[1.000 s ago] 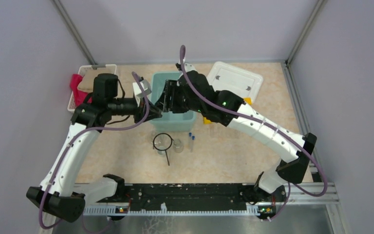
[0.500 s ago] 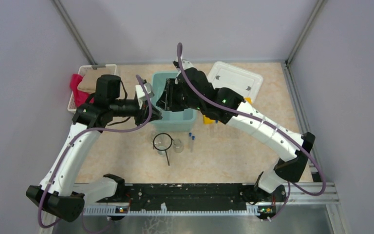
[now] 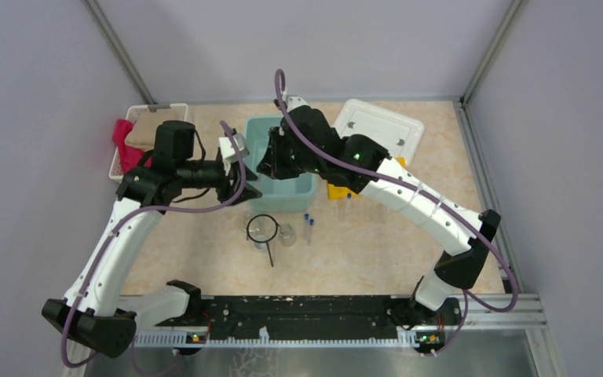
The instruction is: Organize the chemistry lab equipment
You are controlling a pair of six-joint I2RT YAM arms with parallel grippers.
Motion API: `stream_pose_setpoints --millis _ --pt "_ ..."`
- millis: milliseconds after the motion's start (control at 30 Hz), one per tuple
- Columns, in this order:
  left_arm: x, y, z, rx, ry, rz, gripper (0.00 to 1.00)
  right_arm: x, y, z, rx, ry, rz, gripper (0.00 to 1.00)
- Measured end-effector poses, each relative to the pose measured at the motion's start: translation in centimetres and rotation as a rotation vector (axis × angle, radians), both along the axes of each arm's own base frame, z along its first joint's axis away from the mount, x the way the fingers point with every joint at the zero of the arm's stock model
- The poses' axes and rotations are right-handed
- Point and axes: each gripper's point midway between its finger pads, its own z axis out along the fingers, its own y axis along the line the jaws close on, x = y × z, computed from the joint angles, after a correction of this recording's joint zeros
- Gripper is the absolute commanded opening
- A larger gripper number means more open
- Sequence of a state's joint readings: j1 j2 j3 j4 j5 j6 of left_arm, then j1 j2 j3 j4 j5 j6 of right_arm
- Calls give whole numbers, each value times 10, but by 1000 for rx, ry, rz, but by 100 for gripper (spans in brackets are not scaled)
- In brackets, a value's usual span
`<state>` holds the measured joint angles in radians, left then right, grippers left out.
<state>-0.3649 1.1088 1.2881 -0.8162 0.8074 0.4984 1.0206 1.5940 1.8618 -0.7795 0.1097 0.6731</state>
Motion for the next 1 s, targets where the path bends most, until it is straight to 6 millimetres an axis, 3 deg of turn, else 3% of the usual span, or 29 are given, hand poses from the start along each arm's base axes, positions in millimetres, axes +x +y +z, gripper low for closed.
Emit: stream_pose_setpoints --millis 33,233,333,500,600,667,800,1000 --pt "1 0 0 2 -9 -2 97 1 -1 0 -8 -1 0 0" --pt "8 2 1 1 -8 52 99 12 -25 -8 -83 -39 -48 0" --pt "14 5 1 1 -3 105 99 21 -73 -25 -159 -54 -148 0" --pt "31 9 -4 6 54 219 99 40 -179 -66 -307 -51 -414 0" --pt "40 10 -11 17 101 270 99 44 -228 -100 -400 -29 -546 0" --pt "45 10 -12 19 127 298 99 42 -249 -126 -460 -7 -598 0" --pt "51 10 -11 16 149 331 99 38 -269 -176 -566 31 -644 0" --pt "54 12 -12 22 154 358 99 55 -264 -198 -575 30 -679 0"
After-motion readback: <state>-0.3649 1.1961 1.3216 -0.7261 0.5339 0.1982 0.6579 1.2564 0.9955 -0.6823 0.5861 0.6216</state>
